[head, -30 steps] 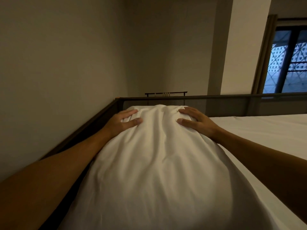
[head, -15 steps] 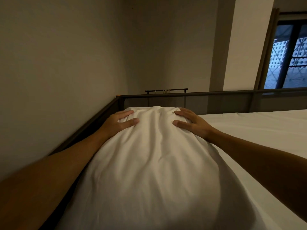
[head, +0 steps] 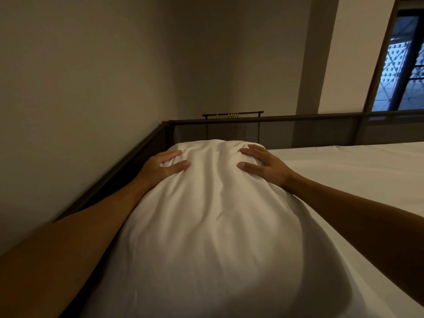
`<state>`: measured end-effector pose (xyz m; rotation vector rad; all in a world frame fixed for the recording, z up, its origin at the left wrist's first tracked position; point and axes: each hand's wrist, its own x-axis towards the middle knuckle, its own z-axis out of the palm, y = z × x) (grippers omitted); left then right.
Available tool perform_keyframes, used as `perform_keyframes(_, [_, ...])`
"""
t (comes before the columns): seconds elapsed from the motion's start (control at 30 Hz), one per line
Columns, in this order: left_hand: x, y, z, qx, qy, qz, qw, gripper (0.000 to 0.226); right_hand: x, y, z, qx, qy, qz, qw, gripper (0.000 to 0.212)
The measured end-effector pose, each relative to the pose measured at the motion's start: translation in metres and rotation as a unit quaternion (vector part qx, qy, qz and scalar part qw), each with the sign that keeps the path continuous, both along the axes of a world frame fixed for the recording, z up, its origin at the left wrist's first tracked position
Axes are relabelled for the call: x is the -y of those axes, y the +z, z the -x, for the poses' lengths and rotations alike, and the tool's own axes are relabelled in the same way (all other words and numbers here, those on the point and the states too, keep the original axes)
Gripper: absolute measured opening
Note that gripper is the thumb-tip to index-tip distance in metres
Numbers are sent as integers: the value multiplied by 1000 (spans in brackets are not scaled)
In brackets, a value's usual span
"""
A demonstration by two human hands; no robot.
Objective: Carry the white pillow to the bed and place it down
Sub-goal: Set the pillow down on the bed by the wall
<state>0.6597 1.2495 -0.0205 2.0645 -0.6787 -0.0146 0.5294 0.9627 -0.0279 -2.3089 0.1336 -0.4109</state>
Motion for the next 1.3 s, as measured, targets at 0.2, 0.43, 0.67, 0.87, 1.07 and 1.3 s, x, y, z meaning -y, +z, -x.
perform_keyframes(0.2, [-8, -16, -4, -10, -1, -12, 1000, 77, 7, -21, 3, -41, -5, 19, 999, 71])
perform_keyframes(0.43, [-12, -8, -18, 5, 3, -100, 995, 88, 26, -14, 8, -141, -8, 47, 989, 89])
perform_keyframes(0.67, [36, 24, -26, 139, 25, -224, 964, 65, 16, 30, -26, -72, -72, 190, 976, 72])
perform_keyframes(0.87, [73, 2, -13, 131, -45, -319, 937, 62, -19, 5, -51, -121, -23, 245, 962, 73])
perform_keyframes(1.07, [33, -14, -21, 49, -13, -289, 956, 62, 0, -19, -42, -166, -40, 219, 961, 77])
perform_keyframes(1.3, [1, -3, -13, 60, 31, -283, 957, 60, 20, -5, -9, -184, -101, 223, 952, 74])
